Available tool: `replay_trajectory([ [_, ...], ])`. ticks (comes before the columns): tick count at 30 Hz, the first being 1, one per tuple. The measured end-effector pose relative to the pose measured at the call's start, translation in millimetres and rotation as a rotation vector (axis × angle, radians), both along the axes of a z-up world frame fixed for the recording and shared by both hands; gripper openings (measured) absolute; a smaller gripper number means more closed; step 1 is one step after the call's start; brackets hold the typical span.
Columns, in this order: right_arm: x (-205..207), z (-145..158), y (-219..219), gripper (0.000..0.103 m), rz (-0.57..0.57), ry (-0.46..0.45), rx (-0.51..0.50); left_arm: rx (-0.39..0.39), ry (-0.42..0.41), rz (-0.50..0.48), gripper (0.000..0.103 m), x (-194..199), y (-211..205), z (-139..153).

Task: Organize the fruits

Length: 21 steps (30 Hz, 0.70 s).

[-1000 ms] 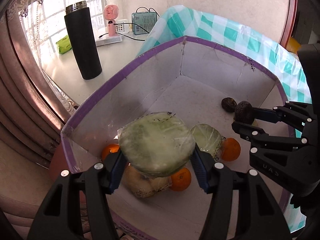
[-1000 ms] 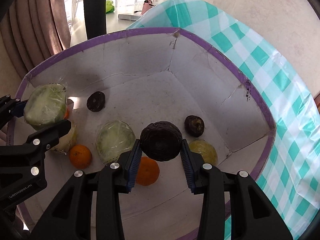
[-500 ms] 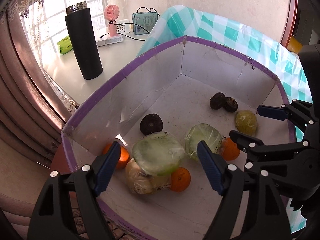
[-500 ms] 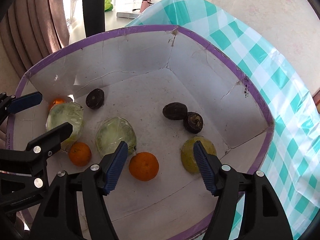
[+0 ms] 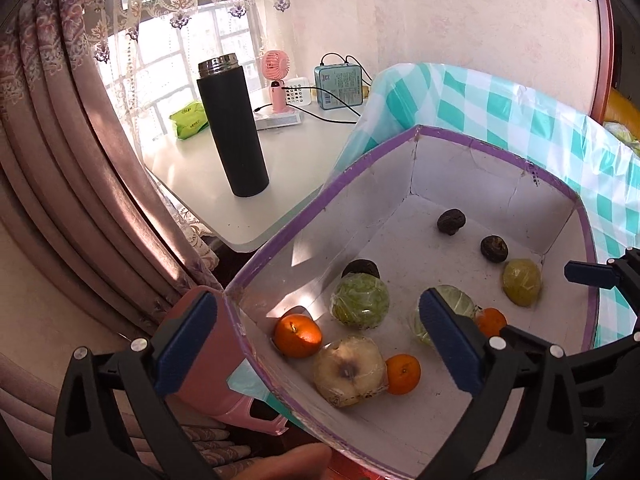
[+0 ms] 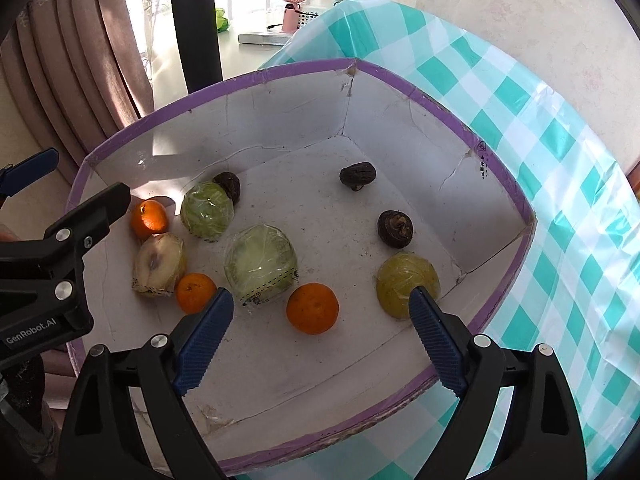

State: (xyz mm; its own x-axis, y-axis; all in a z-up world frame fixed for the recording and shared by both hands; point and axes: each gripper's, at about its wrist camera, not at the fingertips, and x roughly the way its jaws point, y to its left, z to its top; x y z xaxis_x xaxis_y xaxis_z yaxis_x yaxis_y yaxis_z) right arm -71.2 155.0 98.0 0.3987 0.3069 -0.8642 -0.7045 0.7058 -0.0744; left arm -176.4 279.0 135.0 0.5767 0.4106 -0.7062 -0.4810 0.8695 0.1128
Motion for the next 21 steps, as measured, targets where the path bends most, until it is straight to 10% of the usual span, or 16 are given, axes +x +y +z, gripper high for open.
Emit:
replay_trajectory([
  [10, -19, 6, -4, 0.087, -0.081, 0.164, 0.006, -0.203, -0.025, -0.074, 0.101, -2, 7, 3],
  [21, -41, 6, -6, 0.087, -0.112, 0.057, -0.051, -0.200, 0.087, -0.088, 0.101, 11, -1, -23],
])
